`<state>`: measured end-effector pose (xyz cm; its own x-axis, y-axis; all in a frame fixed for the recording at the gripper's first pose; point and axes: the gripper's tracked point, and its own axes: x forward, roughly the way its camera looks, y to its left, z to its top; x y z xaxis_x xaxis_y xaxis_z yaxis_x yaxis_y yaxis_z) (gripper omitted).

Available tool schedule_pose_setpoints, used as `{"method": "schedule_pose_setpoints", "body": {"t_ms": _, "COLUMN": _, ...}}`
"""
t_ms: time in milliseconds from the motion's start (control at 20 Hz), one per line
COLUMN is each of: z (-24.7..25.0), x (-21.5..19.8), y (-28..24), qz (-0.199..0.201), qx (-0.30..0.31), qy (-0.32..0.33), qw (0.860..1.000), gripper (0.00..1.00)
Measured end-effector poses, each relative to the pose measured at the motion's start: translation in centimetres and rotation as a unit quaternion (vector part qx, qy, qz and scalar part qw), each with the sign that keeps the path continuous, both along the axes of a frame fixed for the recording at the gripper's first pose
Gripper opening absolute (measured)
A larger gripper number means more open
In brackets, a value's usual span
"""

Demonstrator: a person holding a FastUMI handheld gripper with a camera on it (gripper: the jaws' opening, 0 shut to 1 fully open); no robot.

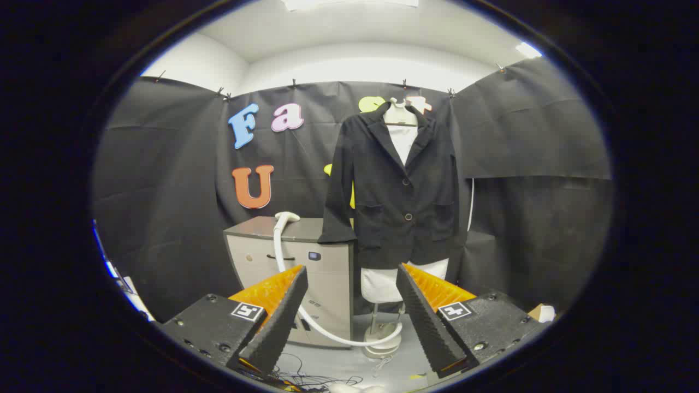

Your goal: Iron the clothes twice with a garment steamer, once on the left side and once on the right side.

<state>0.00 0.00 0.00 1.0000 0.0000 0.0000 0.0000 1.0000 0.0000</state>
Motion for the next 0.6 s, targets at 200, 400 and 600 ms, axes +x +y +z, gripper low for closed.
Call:
{"method": "schedule_pose_setpoints", "body": {"t_ms": 200, "z": -0.21, "x": 0.17, "y": 0.23, "qz": -0.004, "qx": -0.005, "qy": 0.005, "qw": 1.0, "gripper": 1.0}}
{"method": "schedule_pose_setpoints", "body": {"t_ms": 400, "z": -0.21, "x": 0.26, "y": 0.0, "qz": -0.008, "qx": 0.001, "qy": 0.009, "qw": 1.0, "gripper": 1.0}}
{"method": "schedule_pose_setpoints", "body": {"t_ms": 600, "z": -0.05, "x": 0.47, "y": -0.39, "qz": -0.012, "qx": 0.002, "qy": 0.007, "qw": 1.0, "gripper": 1.0}}
